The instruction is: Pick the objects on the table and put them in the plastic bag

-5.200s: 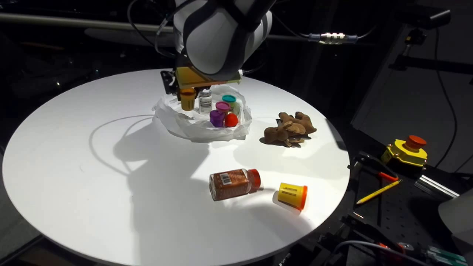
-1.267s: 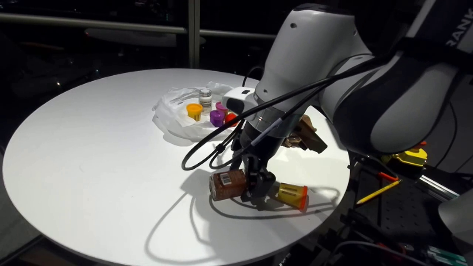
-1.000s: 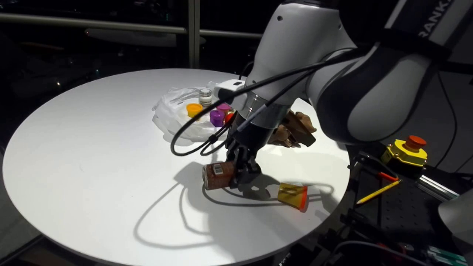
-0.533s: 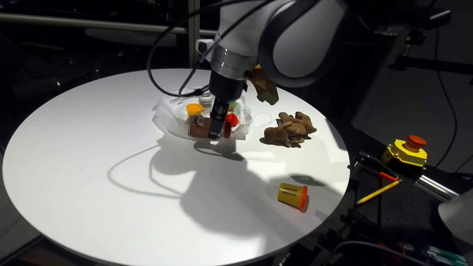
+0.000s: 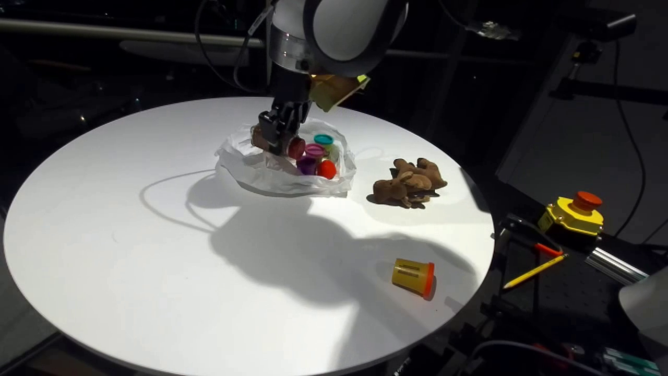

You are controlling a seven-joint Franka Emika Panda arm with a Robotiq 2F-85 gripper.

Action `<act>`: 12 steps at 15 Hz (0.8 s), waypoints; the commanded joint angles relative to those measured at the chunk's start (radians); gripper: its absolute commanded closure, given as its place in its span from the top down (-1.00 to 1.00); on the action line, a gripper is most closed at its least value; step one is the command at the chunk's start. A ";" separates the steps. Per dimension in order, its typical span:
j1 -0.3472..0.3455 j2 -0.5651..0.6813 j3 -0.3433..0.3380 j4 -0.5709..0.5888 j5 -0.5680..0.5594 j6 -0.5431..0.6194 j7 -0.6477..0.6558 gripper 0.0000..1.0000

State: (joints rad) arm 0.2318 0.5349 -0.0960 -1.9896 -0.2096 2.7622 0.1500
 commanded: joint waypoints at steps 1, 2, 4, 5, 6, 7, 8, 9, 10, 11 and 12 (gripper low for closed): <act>0.006 0.082 -0.028 0.177 0.047 -0.069 0.137 -0.51; 0.009 0.106 -0.040 0.218 0.056 -0.082 0.178 -0.51; 0.010 0.152 -0.055 0.295 0.080 -0.106 0.254 -0.51; 0.014 0.178 -0.067 0.335 0.088 -0.115 0.298 -0.51; 0.022 0.203 -0.082 0.369 0.094 -0.124 0.346 -0.51; 0.025 0.234 -0.090 0.405 0.107 -0.130 0.391 -0.51; 0.029 0.257 -0.098 0.434 0.121 -0.145 0.437 -0.51; 0.029 0.284 -0.099 0.462 0.138 -0.159 0.478 -0.50; 0.025 0.310 -0.094 0.489 0.160 -0.171 0.517 -0.50; 0.020 0.332 -0.086 0.512 0.183 -0.189 0.554 -0.51; 0.020 0.353 -0.084 0.535 0.200 -0.198 0.596 -0.51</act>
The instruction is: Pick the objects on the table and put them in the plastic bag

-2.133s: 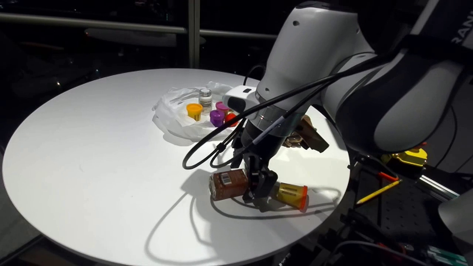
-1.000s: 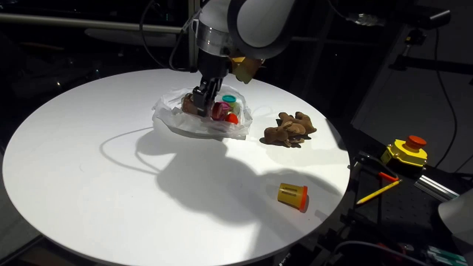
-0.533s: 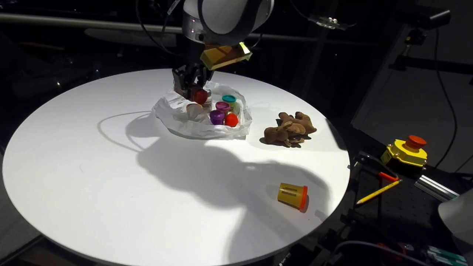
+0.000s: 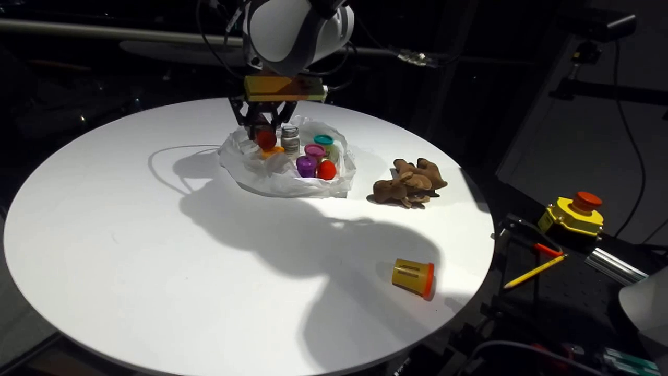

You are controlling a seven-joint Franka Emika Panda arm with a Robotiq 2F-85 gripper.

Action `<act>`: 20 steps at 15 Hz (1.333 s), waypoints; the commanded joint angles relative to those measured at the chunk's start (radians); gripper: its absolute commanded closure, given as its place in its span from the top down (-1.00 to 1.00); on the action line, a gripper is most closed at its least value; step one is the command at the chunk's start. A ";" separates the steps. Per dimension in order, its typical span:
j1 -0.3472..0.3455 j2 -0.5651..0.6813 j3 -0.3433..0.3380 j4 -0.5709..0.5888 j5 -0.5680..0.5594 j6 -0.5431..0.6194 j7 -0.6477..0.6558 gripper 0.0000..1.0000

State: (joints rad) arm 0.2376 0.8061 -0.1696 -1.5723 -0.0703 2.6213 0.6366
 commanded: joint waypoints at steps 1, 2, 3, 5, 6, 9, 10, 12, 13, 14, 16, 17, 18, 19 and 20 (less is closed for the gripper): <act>0.014 0.098 -0.011 0.141 0.076 -0.079 0.152 -0.51; 0.010 0.103 -0.006 0.156 0.093 -0.105 0.187 -0.51; 0.009 0.114 -0.004 0.171 0.106 -0.125 0.230 -0.51; 0.006 0.112 -0.002 0.183 0.120 -0.148 0.299 -0.51; 0.009 0.116 -0.007 0.189 0.117 -0.148 0.332 -0.51; 0.022 0.094 -0.028 0.180 0.083 -0.179 0.411 -0.50; 0.025 0.087 -0.034 0.178 0.074 -0.193 0.429 -0.50; 0.031 0.071 -0.045 0.165 0.052 -0.228 0.456 -0.49; 0.031 0.066 -0.046 0.159 0.041 -0.261 0.461 -0.49; 0.028 0.065 -0.042 0.157 0.033 -0.295 0.464 -0.49; 0.013 0.071 -0.022 0.157 0.023 -0.336 0.447 -0.49; 0.003 0.076 -0.008 0.162 0.028 -0.340 0.434 0.08; -0.009 0.074 0.008 0.162 0.040 -0.328 0.420 0.50; -0.015 0.070 0.014 0.159 0.047 -0.312 0.421 0.63; -0.024 0.059 0.028 0.154 0.058 -0.295 0.414 0.77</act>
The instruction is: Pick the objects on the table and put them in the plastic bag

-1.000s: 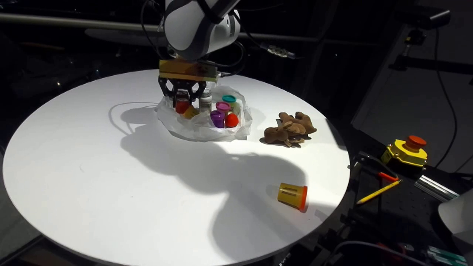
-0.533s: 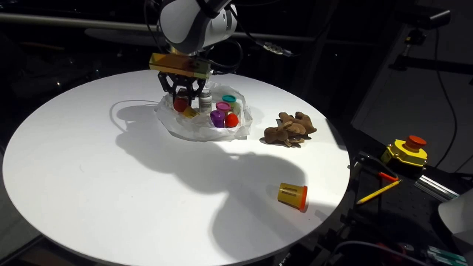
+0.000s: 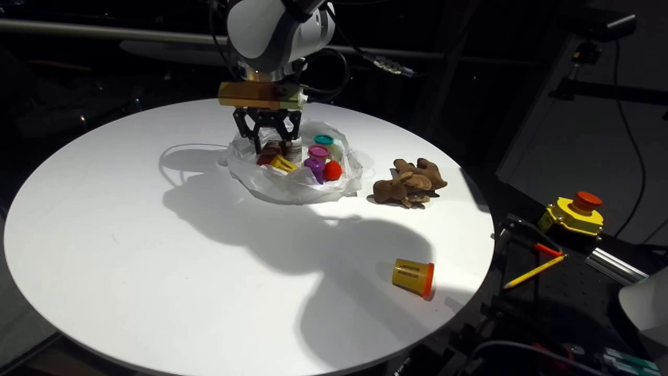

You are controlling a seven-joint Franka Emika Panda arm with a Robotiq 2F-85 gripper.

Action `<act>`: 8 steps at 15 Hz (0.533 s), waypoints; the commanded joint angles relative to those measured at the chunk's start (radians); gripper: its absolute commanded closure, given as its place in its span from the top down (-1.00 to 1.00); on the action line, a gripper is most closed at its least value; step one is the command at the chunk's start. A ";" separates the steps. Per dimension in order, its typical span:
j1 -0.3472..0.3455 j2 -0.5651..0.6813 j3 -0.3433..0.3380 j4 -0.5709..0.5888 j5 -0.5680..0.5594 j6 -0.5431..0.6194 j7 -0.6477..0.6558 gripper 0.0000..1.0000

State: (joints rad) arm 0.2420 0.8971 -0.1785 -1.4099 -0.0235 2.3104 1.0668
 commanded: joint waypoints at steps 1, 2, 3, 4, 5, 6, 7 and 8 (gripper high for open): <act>-0.034 -0.045 0.045 -0.014 0.018 0.027 -0.022 0.90; -0.038 -0.062 0.051 -0.021 0.018 0.035 -0.032 1.00; -0.043 -0.091 0.059 -0.035 0.013 0.039 -0.055 1.00; -0.047 -0.119 0.064 -0.049 0.004 0.039 -0.088 1.00; -0.052 -0.154 0.068 -0.063 -0.008 -0.002 -0.136 1.00; -0.072 -0.203 0.093 -0.099 0.002 -0.011 -0.214 1.00; -0.087 -0.252 0.110 -0.140 0.011 -0.022 -0.285 1.00; -0.101 -0.302 0.124 -0.186 0.021 -0.030 -0.347 1.00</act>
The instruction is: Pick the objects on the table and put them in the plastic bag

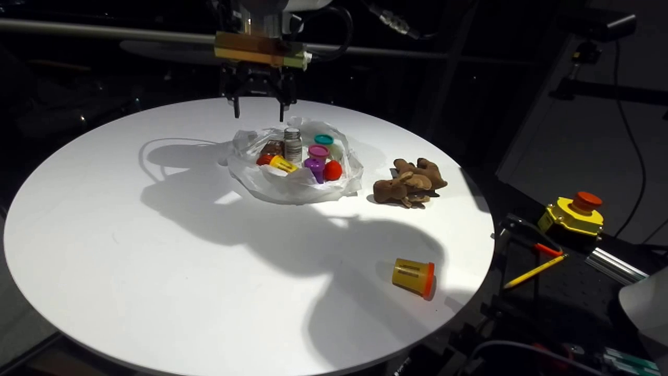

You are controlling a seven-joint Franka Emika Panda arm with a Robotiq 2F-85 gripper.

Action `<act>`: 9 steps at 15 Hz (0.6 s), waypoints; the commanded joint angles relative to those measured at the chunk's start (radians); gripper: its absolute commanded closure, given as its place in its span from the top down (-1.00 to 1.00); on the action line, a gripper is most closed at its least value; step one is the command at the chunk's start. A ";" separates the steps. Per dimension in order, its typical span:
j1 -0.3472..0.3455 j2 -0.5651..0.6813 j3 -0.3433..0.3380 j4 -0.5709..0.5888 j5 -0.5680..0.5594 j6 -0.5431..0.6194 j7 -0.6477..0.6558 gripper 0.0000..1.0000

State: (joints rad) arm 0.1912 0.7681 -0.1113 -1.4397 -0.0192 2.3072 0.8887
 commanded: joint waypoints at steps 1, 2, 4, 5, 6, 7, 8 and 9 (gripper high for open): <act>-0.067 -0.227 0.073 -0.213 0.033 -0.029 -0.232 1.00; -0.084 -0.274 0.087 -0.262 0.048 -0.035 -0.297 1.00; -0.114 -0.353 0.110 -0.360 0.085 -0.045 -0.425 1.00; -0.127 -0.395 0.117 -0.413 0.104 -0.055 -0.491 1.00; -0.132 -0.431 0.119 -0.469 0.112 -0.060 -0.541 1.00; -0.133 -0.463 0.118 -0.523 0.112 -0.063 -0.574 1.00; -0.136 -0.500 0.118 -0.581 0.109 -0.067 -0.611 1.00; -0.134 -0.528 0.117 -0.639 0.099 -0.054 -0.633 1.00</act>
State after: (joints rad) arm 0.0719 0.3749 -0.0102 -1.8833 0.0670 2.2390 0.3552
